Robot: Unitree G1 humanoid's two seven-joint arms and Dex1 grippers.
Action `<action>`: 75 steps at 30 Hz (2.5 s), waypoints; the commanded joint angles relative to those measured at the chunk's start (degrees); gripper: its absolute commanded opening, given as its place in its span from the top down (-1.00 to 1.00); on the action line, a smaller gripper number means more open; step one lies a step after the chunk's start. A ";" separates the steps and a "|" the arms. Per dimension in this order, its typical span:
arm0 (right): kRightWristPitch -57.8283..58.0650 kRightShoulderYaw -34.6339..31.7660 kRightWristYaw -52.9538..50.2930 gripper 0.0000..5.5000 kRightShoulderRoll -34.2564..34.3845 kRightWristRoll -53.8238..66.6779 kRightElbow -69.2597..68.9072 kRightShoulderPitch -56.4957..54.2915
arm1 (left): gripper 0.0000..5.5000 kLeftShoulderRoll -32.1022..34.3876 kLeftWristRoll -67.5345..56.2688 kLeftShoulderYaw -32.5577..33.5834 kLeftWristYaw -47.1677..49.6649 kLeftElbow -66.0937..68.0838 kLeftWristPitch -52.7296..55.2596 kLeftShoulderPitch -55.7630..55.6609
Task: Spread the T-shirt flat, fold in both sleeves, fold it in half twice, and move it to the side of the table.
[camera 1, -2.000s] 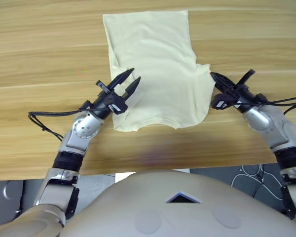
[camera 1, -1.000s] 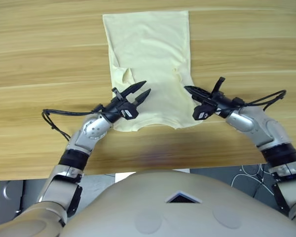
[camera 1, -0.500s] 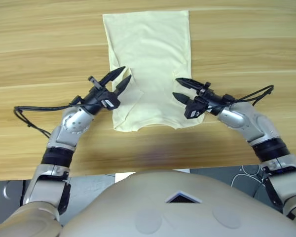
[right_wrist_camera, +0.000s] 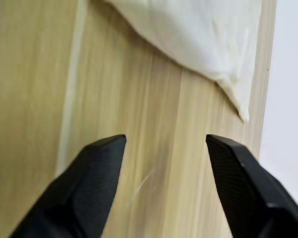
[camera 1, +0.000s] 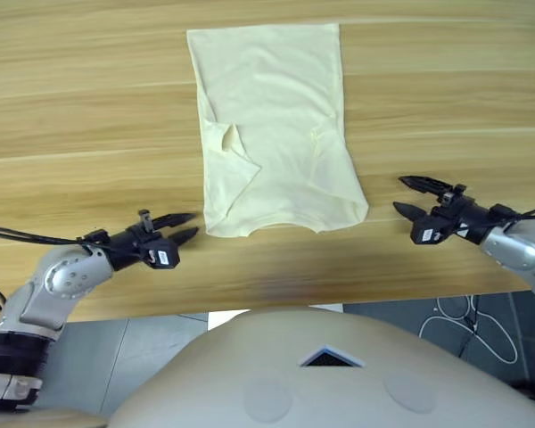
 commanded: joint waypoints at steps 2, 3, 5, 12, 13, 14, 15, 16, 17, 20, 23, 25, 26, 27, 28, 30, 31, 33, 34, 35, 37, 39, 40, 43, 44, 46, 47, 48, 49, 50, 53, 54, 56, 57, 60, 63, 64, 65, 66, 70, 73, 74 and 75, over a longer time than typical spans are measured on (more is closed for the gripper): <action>-1.48 5.30 2.85 -0.09 2.14 -2.81 0.01 -3.06 | 0.49 0.53 1.34 -3.84 -4.23 0.13 0.95 -4.04; -1.60 5.92 2.97 -0.09 2.34 -2.92 -0.22 -3.40 | 0.49 0.45 1.36 -4.51 -4.76 0.39 0.86 -4.66; -2.16 7.31 3.33 -0.09 2.70 -3.52 0.01 -4.73 | 0.49 0.01 2.34 -6.17 -5.42 2.30 0.37 -7.02; -3.39 10.10 3.27 -0.09 3.18 -3.77 0.83 -6.51 | 0.49 -0.06 2.75 -8.10 -4.89 4.77 -0.62 -9.93; -3.43 10.27 3.04 -0.09 3.28 -3.74 0.95 -6.52 | 0.49 -0.15 2.93 -8.22 -4.70 4.84 -0.76 -9.87; -3.46 10.37 2.85 -0.09 3.33 -3.69 1.04 -6.54 | 0.49 -0.22 3.08 -8.34 -4.59 4.89 -0.86 -9.84; -3.52 10.50 2.72 -0.09 3.41 -3.65 1.19 -6.69 | 0.49 -0.25 3.22 -8.56 -4.56 5.01 -1.13 -9.86; -3.64 10.65 2.67 -0.09 3.45 -3.62 1.33 -6.85 | 0.49 -0.27 3.23 -8.79 -4.63 5.08 -1.40 -9.92; -3.85 10.96 2.68 -0.09 3.60 -3.71 1.57 -7.19 | 0.49 -0.26 3.16 -9.09 -4.77 5.17 -1.73 -9.96; -4.57 11.99 2.84 -0.09 4.26 -4.25 2.32 -8.11 | 0.49 -0.28 2.97 -10.12 -5.09 5.58 -2.54 -10.14; -5.22 12.30 2.82 -0.09 4.02 -4.38 2.23 -7.88 | 0.49 -0.18 2.57 -10.67 -5.18 5.79 -2.80 -10.07; -5.73 12.32 2.56 -0.09 3.81 -4.47 2.42 -7.83 | 0.49 -0.38 2.58 -11.01 -5.07 6.32 -2.93 -10.29; -6.04 12.31 2.29 -0.04 3.83 -4.58 2.69 -7.95 | 0.54 -0.53 2.60 -11.18 -5.02 6.74 -3.05 -10.53; -6.29 12.24 1.98 0.03 3.92 -4.68 2.99 -8.07 | 0.61 -0.68 2.65 -11.31 -4.89 7.31 -3.22 -10.79; -6.07 12.07 1.40 0.10 4.25 -5.04 3.33 -8.22 | 0.67 -0.74 2.67 -11.36 -4.69 8.20 -3.39 -11.13; -5.93 11.79 0.39 0.22 4.86 -4.84 3.69 -8.37 | 0.78 -0.78 2.69 -11.45 -4.36 9.87 -3.67 -11.69; -5.89 11.72 0.17 0.30 4.99 -4.67 3.71 -8.33 | 0.86 -0.81 2.60 -11.50 -4.26 10.37 -3.83 -11.84; -5.98 11.66 -0.07 0.48 4.80 -4.63 3.72 -8.10 | 0.99 -0.98 2.28 -11.64 -4.19 11.13 -4.11 -12.17; -6.09 11.64 -0.21 0.54 4.71 -4.71 3.73 -8.06 | 1.00 -1.06 2.16 -11.70 -4.13 11.50 -4.22 -12.30; -6.23 11.63 -0.36 0.59 4.65 -4.76 3.74 -8.04 | 1.00 -1.10 2.06 -11.77 -4.06 11.82 -4.31 -12.41; -6.39 11.62 -0.58 0.70 4.65 -4.72 3.72 -8.03 | 1.00 -1.12 1.75 -11.84 -4.00 12.28 -4.51 -12.51; -6.10 11.49 -1.18 0.87 5.11 -4.84 3.83 -7.99 | 1.00 -1.27 0.24 -11.80 -4.12 13.21 -4.98 -12.05; -6.11 11.51 -1.39 0.92 5.37 -4.77 3.93 -7.97 | 1.00 -1.36 -0.52 -11.65 -3.92 13.53 -5.21 -11.43; -6.01 11.00 -2.38 0.99 5.82 -4.35 3.75 -7.30 | 1.00 -1.81 -4.49 -11.41 -4.04 12.85 -6.29 -9.69; -6.11 10.70 -2.75 0.99 5.94 -3.84 3.43 -7.02 | 1.00 -2.06 -6.06 -11.39 -4.22 12.26 -6.65 -9.23; -6.56 10.07 -2.90 0.99 6.26 -1.68 2.42 -6.22 | 1.00 -2.42 -8.87 -11.49 -4.75 11.29 -7.22 -8.50; -6.84 9.77 -2.44 0.99 6.52 0.81 1.42 -5.40 | 1.00 -2.37 -10.43 -11.61 -5.22 10.68 -7.59 -7.91; -7.09 9.61 -1.46 0.99 6.50 4.77 -0.30 -4.02 | 1.00 -2.02 -12.44 -11.45 -5.63 9.66 -7.97 -6.81; -7.21 9.34 -0.66 0.99 6.34 8.40 -1.96 -2.65 | 1.00 -1.64 -14.36 -11.14 -5.91 8.57 -8.29 -5.58; -7.19 8.81 0.06 0.99 5.84 11.79 -3.48 -1.16 | 1.00 -1.42 -16.32 -10.64 -6.00 7.51 -8.63 -4.13; -7.67 6.78 1.95 0.99 3.63 20.02 -7.10 4.12 | 1.00 -1.98 -21.11 -7.88 -4.58 5.80 -9.93 1.26; -7.95 5.96 2.53 0.99 2.82 22.68 -8.62 6.57 | 1.00 -2.43 -22.42 -7.33 -4.21 5.45 -10.51 2.97; -8.36 4.38 3.82 0.99 1.11 26.91 -11.70 11.33 | 1.00 -3.35 -24.29 -6.48 -3.72 4.25 -11.37 5.94; -8.28 3.13 4.10 0.99 0.66 28.51 -13.07 13.70 | 1.00 -3.65 -24.93 -5.78 -3.35 3.54 -11.55 7.45; -7.13 0.50 4.79 0.99 1.35 30.08 -14.82 16.08 | 1.00 -5.23 -27.21 -3.69 -2.91 3.15 -11.74 7.56; -5.01 0.95 5.19 0.99 5.50 26.81 -13.40 8.24 | 1.00 -9.59 -23.86 -1.70 -0.16 5.90 -8.84 -1.36; -3.96 1.68 4.71 0.99 7.91 24.25 -12.29 4.59 | 1.00 -11.31 -21.38 -1.85 0.62 7.67 -8.35 -4.86; -2.47 2.37 3.44 0.99 10.99 21.09 -10.53 0.58 | 1.00 -13.27 -17.34 -2.00 2.36 10.48 -8.16 -9.19; -1.08 2.74 1.94 0.99 13.88 18.00 -8.38 -3.24 | 1.00 -14.83 -14.70 -2.24 3.43 12.99 -7.89 -12.93; 2.06 3.36 -4.66 0.99 22.32 10.55 2.97 -15.92 | 1.00 -18.96 -6.42 -1.89 9.14 22.01 -8.20 -24.70; 3.59 3.70 -11.15 0.99 27.25 6.37 14.50 -26.37 | 1.00 -21.68 1.73 -2.37 17.00 30.90 -6.96 -35.00; 4.26 3.68 -13.16 0.99 28.57 5.40 17.87 -29.45 | 1.00 -22.32 4.12 -2.84 19.37 33.79 -6.64 -37.95; 5.06 3.57 -15.47 0.99 29.79 4.50 21.52 -32.61 | 1.00 -23.07 6.28 -3.37 21.93 37.09 -6.25 -40.99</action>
